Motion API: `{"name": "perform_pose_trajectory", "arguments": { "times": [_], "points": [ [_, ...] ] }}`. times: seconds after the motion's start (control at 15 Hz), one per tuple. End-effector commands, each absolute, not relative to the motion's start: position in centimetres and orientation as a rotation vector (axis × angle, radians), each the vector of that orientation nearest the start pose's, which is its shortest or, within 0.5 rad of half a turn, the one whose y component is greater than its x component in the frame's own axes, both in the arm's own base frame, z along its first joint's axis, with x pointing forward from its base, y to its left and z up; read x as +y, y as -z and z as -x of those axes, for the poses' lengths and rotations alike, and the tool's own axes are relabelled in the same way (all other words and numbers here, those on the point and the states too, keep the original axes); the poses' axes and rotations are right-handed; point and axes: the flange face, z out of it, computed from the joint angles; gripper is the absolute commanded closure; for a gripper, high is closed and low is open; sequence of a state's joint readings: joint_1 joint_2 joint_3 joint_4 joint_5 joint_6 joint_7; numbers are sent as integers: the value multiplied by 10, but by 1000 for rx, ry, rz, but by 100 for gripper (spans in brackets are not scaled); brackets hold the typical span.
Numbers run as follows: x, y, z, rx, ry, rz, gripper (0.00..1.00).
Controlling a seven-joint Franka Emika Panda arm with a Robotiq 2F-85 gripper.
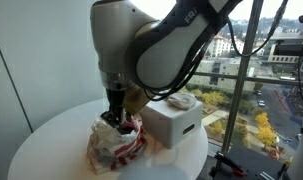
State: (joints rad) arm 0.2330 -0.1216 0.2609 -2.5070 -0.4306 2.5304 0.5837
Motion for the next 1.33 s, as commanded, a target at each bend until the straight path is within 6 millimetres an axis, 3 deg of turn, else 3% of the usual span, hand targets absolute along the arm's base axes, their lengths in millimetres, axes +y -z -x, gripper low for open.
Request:
{"name": "perform_pose_trajectory", "arguments": {
  "times": [0.0,0.2,0.6,1.0,1.27],
  "points": [
    [189,-384,-385,-103,582,3303,21],
    [141,-411,-380,163,570,3263,1],
    [22,-453,-391,635,633,3167,0],
    [-83,-444,-397,860,511,3145,0],
    [-119,-424,-414,838,474,3129,0]
  ]
}}
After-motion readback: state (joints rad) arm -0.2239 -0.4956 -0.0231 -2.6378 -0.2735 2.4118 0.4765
